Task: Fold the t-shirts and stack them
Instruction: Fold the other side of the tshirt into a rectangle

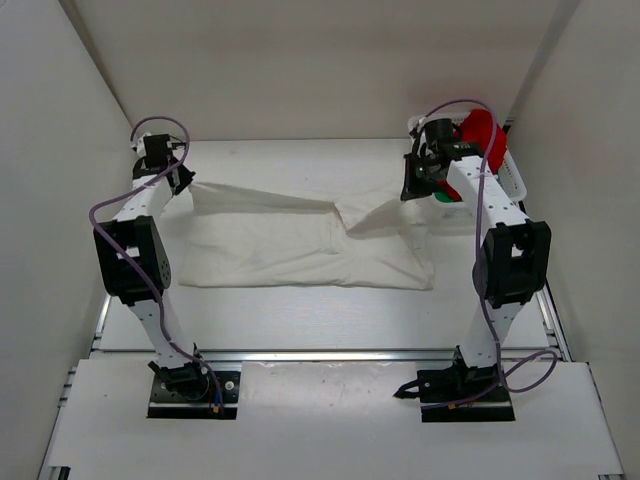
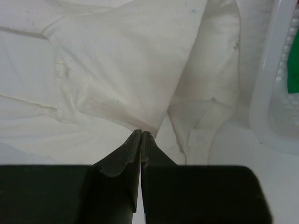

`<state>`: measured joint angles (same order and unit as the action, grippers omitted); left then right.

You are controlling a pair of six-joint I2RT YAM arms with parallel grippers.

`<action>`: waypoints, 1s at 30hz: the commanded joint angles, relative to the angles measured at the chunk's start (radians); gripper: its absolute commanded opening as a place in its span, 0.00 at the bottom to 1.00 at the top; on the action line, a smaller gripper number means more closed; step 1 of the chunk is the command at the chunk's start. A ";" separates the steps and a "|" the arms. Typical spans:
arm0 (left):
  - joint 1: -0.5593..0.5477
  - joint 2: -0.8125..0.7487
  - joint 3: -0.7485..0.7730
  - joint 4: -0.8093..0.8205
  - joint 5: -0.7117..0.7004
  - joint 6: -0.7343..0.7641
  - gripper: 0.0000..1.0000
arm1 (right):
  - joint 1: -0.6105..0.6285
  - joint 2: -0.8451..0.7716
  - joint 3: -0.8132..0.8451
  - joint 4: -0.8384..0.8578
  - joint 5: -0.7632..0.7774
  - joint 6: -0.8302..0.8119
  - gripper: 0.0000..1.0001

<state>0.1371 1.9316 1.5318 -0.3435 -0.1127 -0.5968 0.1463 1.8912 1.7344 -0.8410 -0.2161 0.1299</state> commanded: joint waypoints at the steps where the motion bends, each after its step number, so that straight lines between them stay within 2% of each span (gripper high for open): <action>1: 0.027 -0.065 -0.070 0.034 0.028 -0.009 0.00 | 0.016 -0.111 -0.056 0.036 0.033 -0.009 0.01; 7: 0.047 -0.102 -0.142 0.038 0.037 -0.001 0.00 | 0.018 -0.262 -0.263 0.080 0.050 0.002 0.00; 12: 0.056 -0.135 -0.162 0.049 0.068 -0.011 0.00 | 0.015 -0.391 -0.349 0.078 0.069 0.000 0.00; 14: 0.055 -0.158 -0.199 0.057 0.055 -0.006 0.00 | 0.015 -0.457 -0.454 0.100 0.064 0.011 0.00; 18: 0.064 -0.169 -0.297 0.074 0.028 0.006 0.00 | 0.009 -0.465 -0.663 0.125 0.090 0.031 0.00; 21: 0.097 -0.129 -0.355 0.058 0.056 -0.018 0.09 | 0.019 -0.440 -0.732 0.129 0.185 0.039 0.00; 23: 0.113 -0.140 -0.390 0.083 0.074 -0.046 0.14 | 0.022 -0.435 -0.743 0.131 0.185 0.030 0.00; 24: 0.125 -0.164 -0.418 0.104 0.080 -0.070 0.21 | 0.018 -0.445 -0.757 0.137 0.175 0.034 0.00; 25: 0.140 -0.174 -0.444 0.129 0.102 -0.093 0.28 | 0.019 -0.449 -0.766 0.144 0.172 0.031 0.04; 26: 0.150 -0.207 -0.447 0.149 0.104 -0.115 0.31 | 0.027 -0.460 -0.774 0.151 0.170 0.036 0.09; 30: 0.173 -0.324 -0.490 0.189 0.062 -0.150 0.38 | 0.032 -0.471 -0.753 0.120 0.204 0.027 0.19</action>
<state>0.2939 1.7683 1.0477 -0.2501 -0.0364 -0.6960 0.1707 1.4624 0.9554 -0.7246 -0.0582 0.1604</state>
